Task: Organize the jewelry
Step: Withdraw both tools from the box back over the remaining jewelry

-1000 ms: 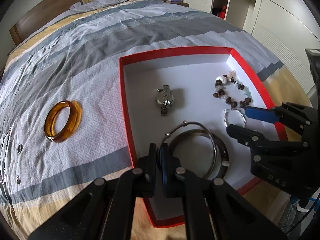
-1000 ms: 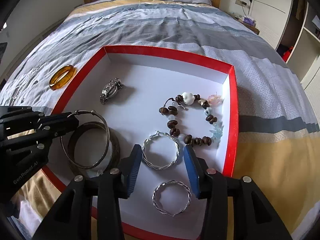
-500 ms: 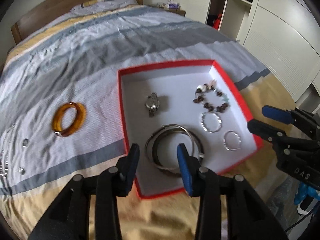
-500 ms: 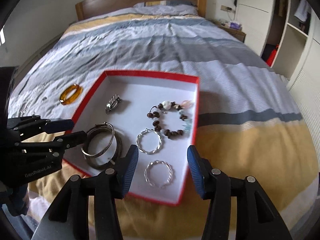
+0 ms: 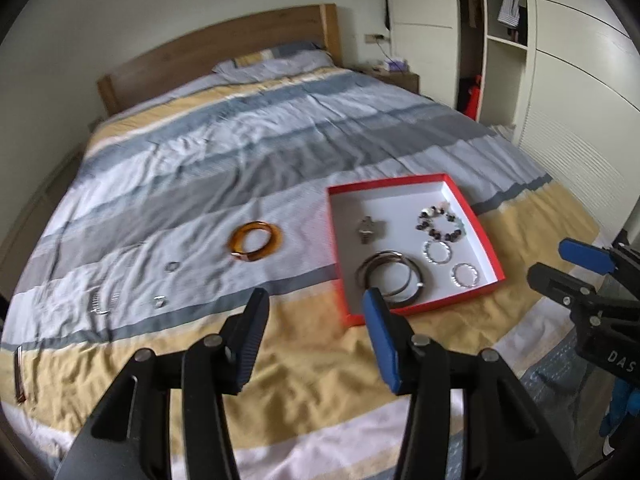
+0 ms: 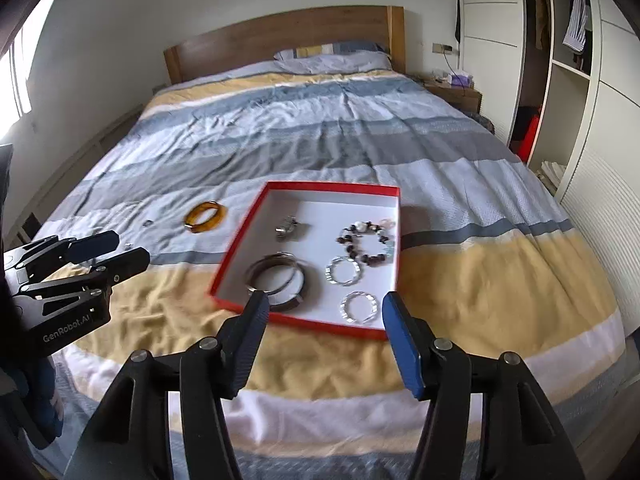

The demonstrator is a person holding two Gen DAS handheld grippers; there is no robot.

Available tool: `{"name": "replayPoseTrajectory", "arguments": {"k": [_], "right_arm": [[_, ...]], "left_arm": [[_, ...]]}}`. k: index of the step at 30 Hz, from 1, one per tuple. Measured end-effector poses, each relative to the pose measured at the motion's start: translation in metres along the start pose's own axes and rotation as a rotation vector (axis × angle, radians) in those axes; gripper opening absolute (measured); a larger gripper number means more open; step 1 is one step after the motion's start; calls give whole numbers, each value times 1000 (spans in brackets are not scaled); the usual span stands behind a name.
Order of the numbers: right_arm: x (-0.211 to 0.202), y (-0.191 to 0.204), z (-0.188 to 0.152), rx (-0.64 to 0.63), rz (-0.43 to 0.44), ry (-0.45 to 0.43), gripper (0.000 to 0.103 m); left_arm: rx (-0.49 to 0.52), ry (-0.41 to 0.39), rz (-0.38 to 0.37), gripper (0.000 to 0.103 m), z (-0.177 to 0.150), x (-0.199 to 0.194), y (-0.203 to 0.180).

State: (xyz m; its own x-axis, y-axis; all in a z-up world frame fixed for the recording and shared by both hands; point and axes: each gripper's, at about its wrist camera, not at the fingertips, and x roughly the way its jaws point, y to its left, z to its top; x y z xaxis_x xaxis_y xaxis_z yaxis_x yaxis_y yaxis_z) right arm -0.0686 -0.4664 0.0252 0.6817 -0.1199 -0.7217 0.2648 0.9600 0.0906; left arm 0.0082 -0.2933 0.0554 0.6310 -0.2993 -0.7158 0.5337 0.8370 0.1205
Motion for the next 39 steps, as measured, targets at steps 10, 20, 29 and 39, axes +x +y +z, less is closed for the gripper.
{"name": "replayPoseTrajectory", "arguments": {"k": [10,20,29,39], "right_arm": [[-41,39,-12,-17,51,-52,59],[-59,73,-17,-59,84,-74,59],[-66,102,-18,-91,108,-84,60],[-66,129,-24,-96,153,-85,65]], "left_arm": [[-28,-67,66,48,-23,-54,31],[-82,-117,103,48,-43,-88,64],[-143,-157,121,48,-62,-106,103],[-186,-78,83,48,-123,-104,160]]}}
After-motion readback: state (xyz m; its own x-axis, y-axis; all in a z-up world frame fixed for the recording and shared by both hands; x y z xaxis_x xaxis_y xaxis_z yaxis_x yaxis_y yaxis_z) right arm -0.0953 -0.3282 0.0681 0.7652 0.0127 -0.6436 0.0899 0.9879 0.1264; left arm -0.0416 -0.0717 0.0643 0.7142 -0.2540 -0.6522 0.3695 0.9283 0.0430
